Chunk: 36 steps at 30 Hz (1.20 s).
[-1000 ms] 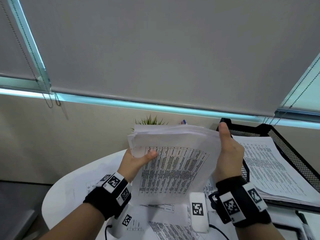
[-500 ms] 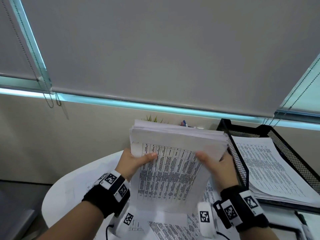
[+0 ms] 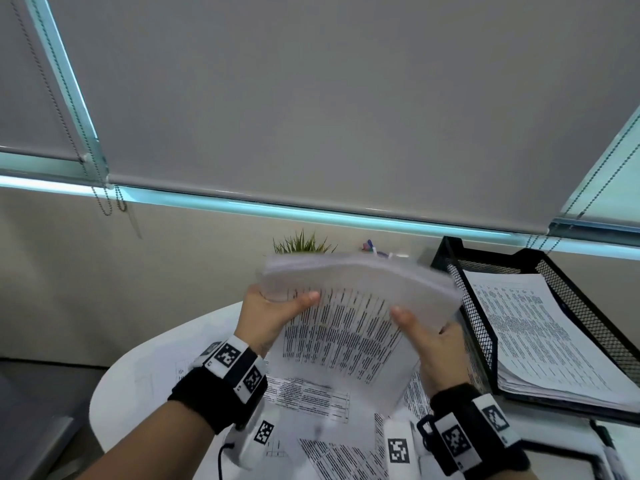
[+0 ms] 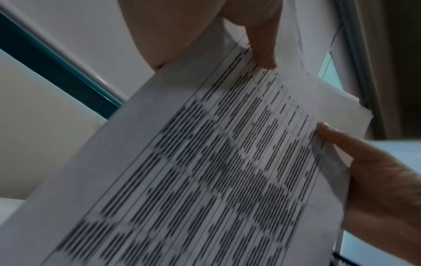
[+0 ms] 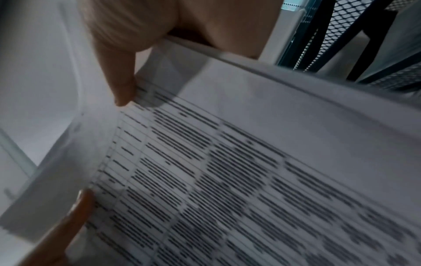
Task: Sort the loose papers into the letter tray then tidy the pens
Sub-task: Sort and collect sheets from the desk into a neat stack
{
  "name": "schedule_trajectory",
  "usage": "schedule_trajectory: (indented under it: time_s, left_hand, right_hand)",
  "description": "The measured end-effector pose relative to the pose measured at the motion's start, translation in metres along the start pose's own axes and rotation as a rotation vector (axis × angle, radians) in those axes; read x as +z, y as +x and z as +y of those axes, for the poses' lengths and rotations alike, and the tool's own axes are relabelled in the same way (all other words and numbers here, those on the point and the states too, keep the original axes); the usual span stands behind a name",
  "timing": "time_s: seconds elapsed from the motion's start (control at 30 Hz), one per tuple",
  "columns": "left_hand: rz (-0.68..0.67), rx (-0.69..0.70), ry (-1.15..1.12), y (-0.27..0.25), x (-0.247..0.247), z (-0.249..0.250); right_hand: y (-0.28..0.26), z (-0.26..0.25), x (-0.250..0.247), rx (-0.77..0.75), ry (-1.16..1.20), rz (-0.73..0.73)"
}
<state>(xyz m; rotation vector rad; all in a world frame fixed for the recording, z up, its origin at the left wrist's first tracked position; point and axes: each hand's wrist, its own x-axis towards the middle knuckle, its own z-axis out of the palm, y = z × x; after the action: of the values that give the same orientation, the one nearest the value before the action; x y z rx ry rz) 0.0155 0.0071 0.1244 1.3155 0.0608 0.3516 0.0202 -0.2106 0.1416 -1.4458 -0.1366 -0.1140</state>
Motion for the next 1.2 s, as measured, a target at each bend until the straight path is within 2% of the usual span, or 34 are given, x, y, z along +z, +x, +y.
schedule_trajectory:
  time_s: [0.13,0.23,0.33,0.47,0.67,0.8,0.87,0.97,1.03,1.13,1.2]
  left_hand:
    - [0.066,0.036,0.024,-0.008,0.004,0.000]
    - [0.137,0.178,-0.002,-0.009,0.015,0.017]
    - [0.232,0.305,0.064,-0.008,0.027,0.032]
    - [0.340,0.272,0.081,-0.001,0.033,0.038]
    - [0.266,0.302,-0.052,0.003,0.028,0.042]
    - [0.160,0.344,0.047,0.003,0.012,0.027]
    - [0.074,0.266,0.103,0.001,0.002,0.015]
    - [-0.004,-0.023,0.217,0.000,-0.008,-0.007]
    - [-0.045,-0.153,0.255,-0.001,-0.011,-0.016]
    - [-0.075,-0.225,0.223,-0.002,-0.011,-0.018]
    - [-0.076,-0.222,0.162,-0.003,-0.006,-0.010]
  right_hand:
    - [-0.001,0.009,0.000,0.034,0.025,0.034]
    - [0.001,0.006,0.002,0.008,0.022,0.027]
    - [0.002,0.002,0.005,-0.021,0.024,0.011]
    - [0.001,-0.002,0.006,-0.016,0.028,-0.009]
    - [0.005,-0.005,0.004,-0.002,0.026,-0.044]
    - [0.011,-0.003,0.001,0.013,0.060,-0.044]
    - [0.013,0.000,-0.002,0.020,0.068,-0.042]
    - [0.014,0.002,-0.005,0.017,0.068,-0.051]
    - [0.015,0.005,-0.007,0.010,0.055,-0.074]
    - [0.012,0.010,-0.006,0.030,-0.001,-0.082]
    - [0.011,0.008,-0.005,0.019,0.007,-0.051]
